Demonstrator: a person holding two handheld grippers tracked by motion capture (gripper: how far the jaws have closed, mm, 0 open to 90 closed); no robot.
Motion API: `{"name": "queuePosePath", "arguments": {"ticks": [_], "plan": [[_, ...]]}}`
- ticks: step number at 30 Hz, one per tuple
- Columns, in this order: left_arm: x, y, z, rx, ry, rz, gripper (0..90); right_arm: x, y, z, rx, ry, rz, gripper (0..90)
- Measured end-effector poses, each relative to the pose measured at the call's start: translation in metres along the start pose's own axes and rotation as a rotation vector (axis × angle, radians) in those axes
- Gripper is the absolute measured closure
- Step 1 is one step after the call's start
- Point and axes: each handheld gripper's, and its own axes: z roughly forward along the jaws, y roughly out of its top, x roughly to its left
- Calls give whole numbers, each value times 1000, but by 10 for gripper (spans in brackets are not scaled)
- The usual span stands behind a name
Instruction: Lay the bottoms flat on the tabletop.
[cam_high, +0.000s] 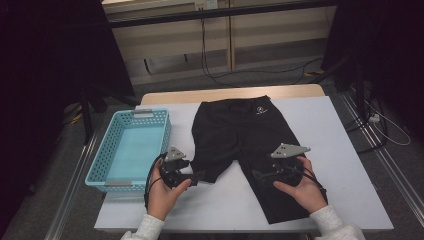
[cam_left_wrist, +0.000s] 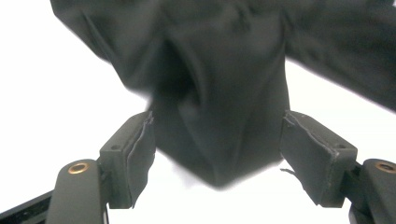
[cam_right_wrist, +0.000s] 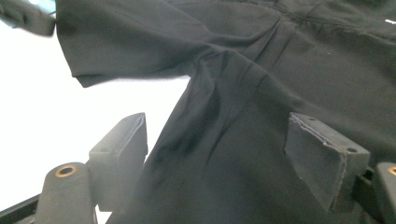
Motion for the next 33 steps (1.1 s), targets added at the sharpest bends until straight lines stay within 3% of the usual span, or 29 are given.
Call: {"name": "queuePosePath", "arguments": {"ticks": [3, 6, 8, 11, 13, 15, 18, 20, 23, 25, 33], "plan": [[-3, -5, 7, 11, 7, 33, 310, 2, -1, -2, -1, -3, 0, 213], [-2, -8, 14, 17, -13, 41, 332, 4, 0, -2, -6, -5, -4, 213], [-3, -9, 15, 46, -16, 74, 430, 5, -1, -1, 1, -4, -9, 213], [-5, -9, 16, 61, 0, 71, 466, 4, -2, 0, 0, -2, -5, 213], [-5, -8, 16, 71, -20, 57, 521, 3, -3, 0, 6, -2, -6, 213], [-8, -8, 17, 73, -3, 76, 567, 2, -3, 0, 5, -3, -2, 213], [-11, -6, 19, 81, -10, 82, 651, 1, -3, 0, 4, -4, -2, 214], [-12, -5, 19, 97, -34, 66, 712, 2, -2, 0, 4, -4, -3, 213], [-12, -3, 21, 100, -78, -6, 850, 4, -2, 1, 8, 2, -10, 214], [-12, -1, 21, 99, -88, -15, 864, 5, -2, 2, 7, 2, -14, 214], [-15, 24, -4, -3, -140, -34, 869, 2, -1, -1, -15, -10, -16, 214]]}}
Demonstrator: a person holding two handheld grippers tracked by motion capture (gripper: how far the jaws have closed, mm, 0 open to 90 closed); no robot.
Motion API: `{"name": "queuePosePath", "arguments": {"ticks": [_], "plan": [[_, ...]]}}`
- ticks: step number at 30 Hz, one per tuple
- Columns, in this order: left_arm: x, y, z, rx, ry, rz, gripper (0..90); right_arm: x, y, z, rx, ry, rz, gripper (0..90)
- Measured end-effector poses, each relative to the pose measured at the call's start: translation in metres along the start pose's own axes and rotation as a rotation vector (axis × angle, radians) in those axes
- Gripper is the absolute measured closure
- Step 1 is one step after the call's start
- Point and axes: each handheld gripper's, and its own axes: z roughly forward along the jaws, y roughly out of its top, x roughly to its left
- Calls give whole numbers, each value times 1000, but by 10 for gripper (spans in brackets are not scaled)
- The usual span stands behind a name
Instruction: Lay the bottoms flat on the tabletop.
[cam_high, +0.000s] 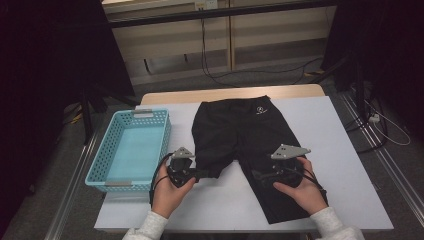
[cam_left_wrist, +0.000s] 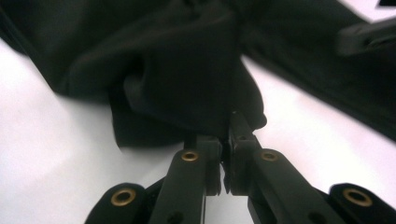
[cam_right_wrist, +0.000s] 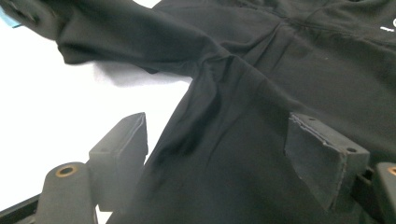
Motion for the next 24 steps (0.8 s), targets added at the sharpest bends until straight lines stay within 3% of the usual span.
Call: {"name": "queuePosePath", "arguments": {"ticks": [5, 8, 10, 12, 17, 24], "plan": [[7, 21, -12, -73, -19, -38, 869, -1, 1, -2, -7, -3, 3, 213], [13, 34, -11, -94, -8, -48, 867, 0, 1, -1, -2, 0, 2, 213], [19, 38, -9, -112, 34, -68, 866, 0, 1, 0, 1, 6, 2, 212], [26, 38, -5, -119, 49, -82, 865, 1, 1, 1, -1, 8, -2, 212], [39, 30, 13, -96, 81, -107, 862, 3, 2, 3, 2, 16, -6, 212], [52, 32, 31, -84, 98, -119, 845, 11, 6, 12, 13, 30, -28, 214]]}}
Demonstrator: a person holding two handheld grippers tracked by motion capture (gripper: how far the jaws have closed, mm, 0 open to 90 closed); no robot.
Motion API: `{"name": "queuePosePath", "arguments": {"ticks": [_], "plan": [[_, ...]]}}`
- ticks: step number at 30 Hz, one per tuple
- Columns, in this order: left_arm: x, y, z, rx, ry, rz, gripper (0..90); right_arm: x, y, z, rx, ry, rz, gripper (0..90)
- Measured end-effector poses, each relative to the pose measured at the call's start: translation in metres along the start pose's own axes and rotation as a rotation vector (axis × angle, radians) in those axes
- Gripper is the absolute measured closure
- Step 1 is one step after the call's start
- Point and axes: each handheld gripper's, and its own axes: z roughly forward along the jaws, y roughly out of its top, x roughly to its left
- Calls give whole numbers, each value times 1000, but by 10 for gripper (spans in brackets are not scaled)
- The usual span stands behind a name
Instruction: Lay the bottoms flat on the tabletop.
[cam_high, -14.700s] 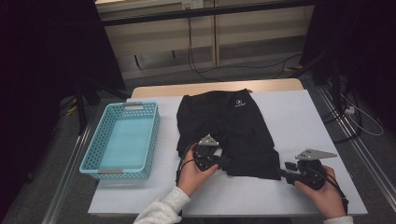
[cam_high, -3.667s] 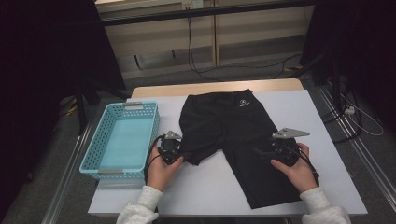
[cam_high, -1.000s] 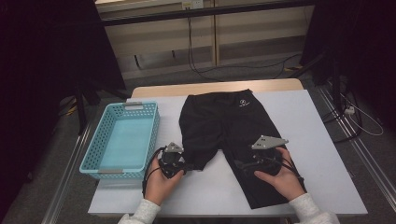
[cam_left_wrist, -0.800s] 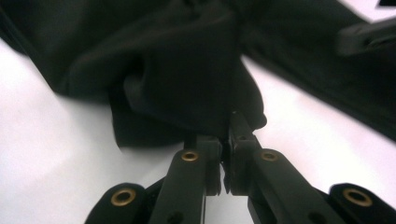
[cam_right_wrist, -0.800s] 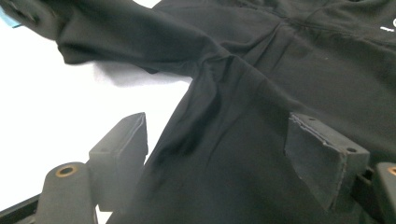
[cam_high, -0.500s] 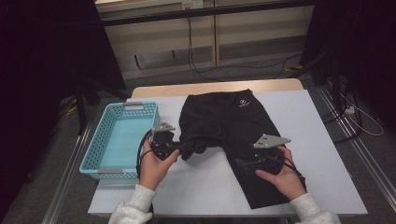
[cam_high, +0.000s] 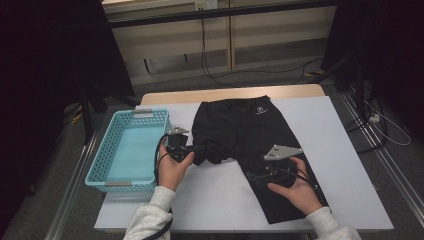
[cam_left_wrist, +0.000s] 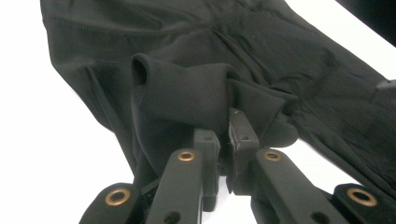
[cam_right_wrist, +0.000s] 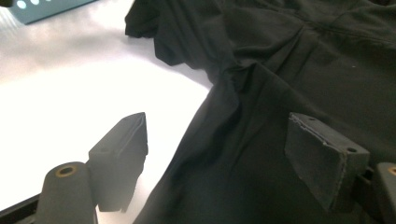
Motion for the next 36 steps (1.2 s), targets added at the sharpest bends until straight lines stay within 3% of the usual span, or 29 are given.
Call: {"name": "queuePosePath", "arguments": {"ticks": [4, 6, 9, 12, 15, 21, 25, 30, 34, 36], "plan": [[10, -2, 11, 27, 43, 1, 788, 5, 3, 5, 3, 3, -18, 227], [14, -3, 17, 27, 68, -16, 686, 7, 7, 7, -10, 6, -19, 240], [15, -5, 18, 28, 75, -49, 565, 11, 11, 11, -20, 26, -27, 246], [12, -5, 16, 46, 87, -36, 393, 17, 14, 15, -15, 27, -43, 246], [9, -5, 10, 37, 110, -27, 293, 21, 16, 19, -7, 40, -61, 240], [1, -9, -4, 49, 81, 20, 231, 26, 17, 20, -13, 49, -79, 193], [-4, -10, -13, 59, 71, 81, 210, 26, 17, 22, -6, 36, -71, 189], [-4, -11, -18, 55, 88, 104, 194, 28, 17, 26, -8, -4, -61, 210], [-2, -11, -21, 47, 94, 100, 191, 28, 19, 29, -18, 7, -60, 231], [-1, -11, -21, 43, 100, 92, 185, 27, 19, 31, -30, 22, -43, 284]]}}
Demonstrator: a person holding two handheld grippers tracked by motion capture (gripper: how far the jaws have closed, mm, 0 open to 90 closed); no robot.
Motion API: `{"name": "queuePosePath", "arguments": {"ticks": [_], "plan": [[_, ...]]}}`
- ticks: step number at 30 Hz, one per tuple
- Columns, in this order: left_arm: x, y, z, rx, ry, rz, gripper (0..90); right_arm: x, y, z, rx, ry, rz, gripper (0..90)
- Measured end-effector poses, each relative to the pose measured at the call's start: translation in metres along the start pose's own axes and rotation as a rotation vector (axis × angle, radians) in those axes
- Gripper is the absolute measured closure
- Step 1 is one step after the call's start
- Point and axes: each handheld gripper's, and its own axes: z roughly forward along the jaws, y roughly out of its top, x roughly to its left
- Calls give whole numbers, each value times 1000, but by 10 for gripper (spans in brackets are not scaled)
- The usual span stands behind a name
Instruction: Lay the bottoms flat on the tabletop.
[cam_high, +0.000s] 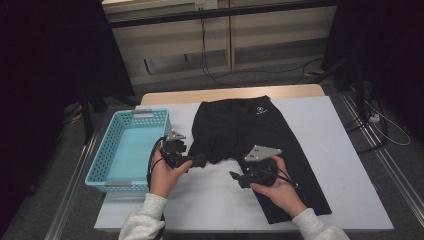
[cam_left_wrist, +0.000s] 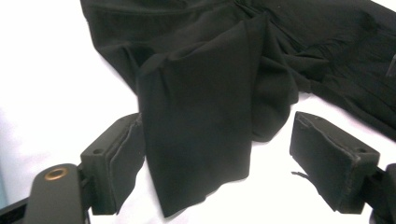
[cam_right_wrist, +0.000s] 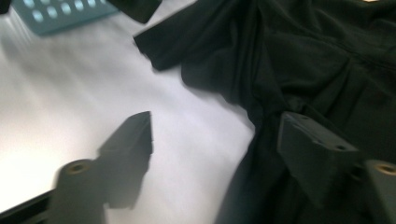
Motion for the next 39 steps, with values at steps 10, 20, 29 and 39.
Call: {"name": "queuePosePath", "arguments": {"ticks": [10, 20, 29, 39], "plan": [[3, -4, 2, 10, 9, -7, 185, -2, 12, 29, 12, 37, 5, 518], [4, -8, -3, 4, -5, -41, 184, 2, 30, 68, 55, 80, -32, 603], [2, -10, -8, -4, -15, -51, 183, 8, 33, 94, 113, 9, -63, 619], [5, -11, -12, -35, -19, -54, 211, -2, 27, 70, 83, 80, -10, 887]]}}
